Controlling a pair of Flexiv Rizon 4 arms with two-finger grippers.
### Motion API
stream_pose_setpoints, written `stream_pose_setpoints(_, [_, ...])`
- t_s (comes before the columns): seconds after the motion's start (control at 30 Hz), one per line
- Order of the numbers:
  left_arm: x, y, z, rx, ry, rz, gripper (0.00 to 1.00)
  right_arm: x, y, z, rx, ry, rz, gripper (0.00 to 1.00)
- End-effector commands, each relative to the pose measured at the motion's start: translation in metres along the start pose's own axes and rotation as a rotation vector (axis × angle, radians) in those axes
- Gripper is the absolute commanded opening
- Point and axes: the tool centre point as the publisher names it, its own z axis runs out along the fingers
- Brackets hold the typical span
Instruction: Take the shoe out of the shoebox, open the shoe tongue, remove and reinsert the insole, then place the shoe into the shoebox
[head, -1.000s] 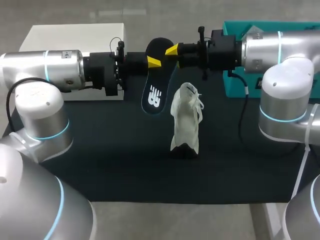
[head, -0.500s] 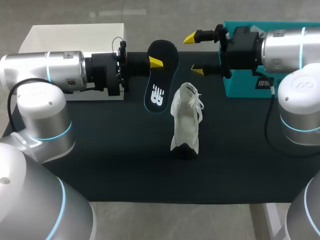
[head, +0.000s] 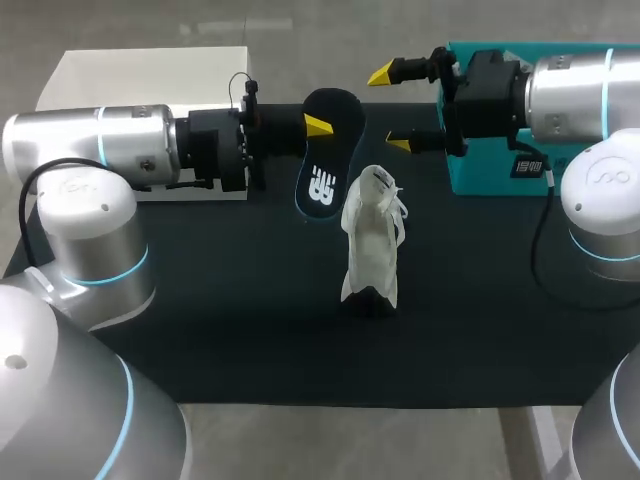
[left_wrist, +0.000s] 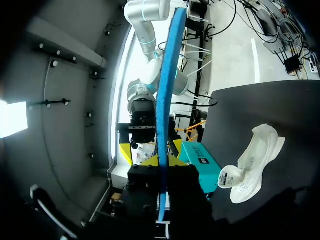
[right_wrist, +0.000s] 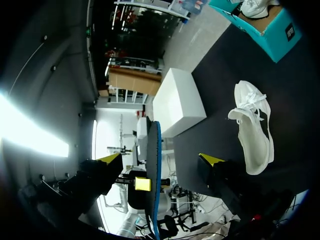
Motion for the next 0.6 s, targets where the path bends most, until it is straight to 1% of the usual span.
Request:
stream_pose_setpoints(0.03, [0.0,-0.008,0.007,-0.019,0.013,-0.043,0.0,-0.014,0.001,-0.024,0.015,-0.087,-0.017,1.0])
stream_pose_setpoints(0.1, [0.0,-0.012,0.007,-0.033,0.016,-0.059,0.0,-0.018,0.002,-0.037,0.007,-0.122,-0.036,1.0])
stream_pose_setpoints(0.23, [0.0,-0.023,0.007,-0.046,-0.002,-0.081,0.0,-0.028,0.0,-0.063,0.025,-0.167,-0.105,1.0])
stream_pose_setpoints(0.3, [0.004,-0.028,0.009,-0.046,-0.005,-0.091,0.0,-0.038,-0.001,-0.077,0.06,-0.183,-0.147,1.0])
stream_pose_setpoints(0.33, [0.006,-0.029,0.009,-0.045,-0.005,-0.1,0.0,-0.041,-0.002,-0.081,0.069,-0.19,-0.162,1.0])
stream_pose_setpoints(0.4, [0.012,-0.034,0.011,-0.048,-0.013,-0.139,0.0,-0.052,-0.002,-0.094,0.116,-0.202,-0.19,1.0])
stream_pose_setpoints(0.47, [0.013,-0.038,0.012,-0.049,-0.018,-0.141,0.0,-0.061,0.0,-0.104,0.133,-0.208,-0.181,1.0])
stream_pose_setpoints(0.6, [0.011,-0.045,0.015,-0.044,-0.048,-0.161,0.0,-0.072,0.003,-0.124,0.154,-0.178,-0.149,1.0])
